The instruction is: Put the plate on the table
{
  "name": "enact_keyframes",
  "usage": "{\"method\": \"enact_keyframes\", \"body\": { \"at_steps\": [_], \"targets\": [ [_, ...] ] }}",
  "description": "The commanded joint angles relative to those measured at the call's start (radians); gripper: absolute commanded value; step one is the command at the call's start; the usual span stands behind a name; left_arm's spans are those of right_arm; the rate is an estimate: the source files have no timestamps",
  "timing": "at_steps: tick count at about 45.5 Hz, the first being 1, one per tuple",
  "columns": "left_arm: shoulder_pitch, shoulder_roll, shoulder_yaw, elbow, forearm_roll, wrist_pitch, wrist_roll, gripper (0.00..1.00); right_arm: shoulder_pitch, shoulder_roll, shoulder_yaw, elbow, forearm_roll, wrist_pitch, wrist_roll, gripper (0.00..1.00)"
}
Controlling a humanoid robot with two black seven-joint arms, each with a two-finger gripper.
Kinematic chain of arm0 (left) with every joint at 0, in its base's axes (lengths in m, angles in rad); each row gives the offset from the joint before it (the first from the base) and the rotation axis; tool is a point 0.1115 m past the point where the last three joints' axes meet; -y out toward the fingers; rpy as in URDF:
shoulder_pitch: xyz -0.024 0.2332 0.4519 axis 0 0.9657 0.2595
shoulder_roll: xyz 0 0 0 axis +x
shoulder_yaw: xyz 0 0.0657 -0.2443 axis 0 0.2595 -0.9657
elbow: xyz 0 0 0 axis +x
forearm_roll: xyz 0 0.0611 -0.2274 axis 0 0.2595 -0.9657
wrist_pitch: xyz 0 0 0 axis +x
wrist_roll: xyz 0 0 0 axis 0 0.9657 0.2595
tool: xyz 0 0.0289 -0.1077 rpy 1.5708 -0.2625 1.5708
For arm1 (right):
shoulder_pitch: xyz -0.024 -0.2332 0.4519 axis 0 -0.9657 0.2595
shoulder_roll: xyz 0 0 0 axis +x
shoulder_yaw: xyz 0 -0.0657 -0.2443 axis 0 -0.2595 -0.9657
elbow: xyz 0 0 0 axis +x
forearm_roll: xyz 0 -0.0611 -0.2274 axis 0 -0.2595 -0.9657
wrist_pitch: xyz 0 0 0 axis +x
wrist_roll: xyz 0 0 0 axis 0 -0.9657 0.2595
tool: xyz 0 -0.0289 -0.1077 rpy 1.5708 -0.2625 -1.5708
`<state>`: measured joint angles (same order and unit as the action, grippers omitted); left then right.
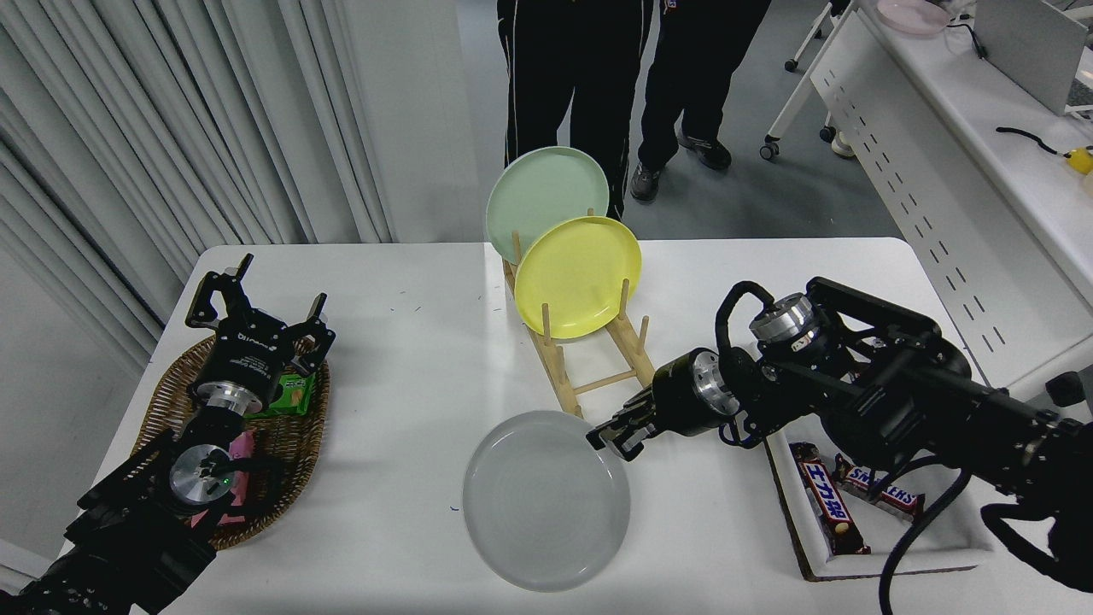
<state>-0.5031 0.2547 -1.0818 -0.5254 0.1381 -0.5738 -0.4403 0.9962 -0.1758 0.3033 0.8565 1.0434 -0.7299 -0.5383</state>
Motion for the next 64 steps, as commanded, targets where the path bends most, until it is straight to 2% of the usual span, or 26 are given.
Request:
{"method": "enact_keyframes", "body": {
  "at_steps": [1, 17, 64],
  "targets": [
    [0.0, 0.0, 0.0, 0.001, 0.0, 0.0, 0.0, 1.0, -0.011, 0.079, -0.001, -0.108, -0.008, 0.023, 0.003, 0.0],
    [0.0, 0.0, -0.001, -0.001, 0.0, 0.0, 0.0, 1.0, -0.022, 0.176, -0.01, -0.217, -0.014, 0.026, 0.003, 0.0],
    [0.0, 0.0, 0.0, 0.001, 0.0, 0.0, 0.0, 1.0, -0.044, 0.176, -0.006, -0.289, -0.039, 0.038, 0.003, 0.0]
  ]
}}
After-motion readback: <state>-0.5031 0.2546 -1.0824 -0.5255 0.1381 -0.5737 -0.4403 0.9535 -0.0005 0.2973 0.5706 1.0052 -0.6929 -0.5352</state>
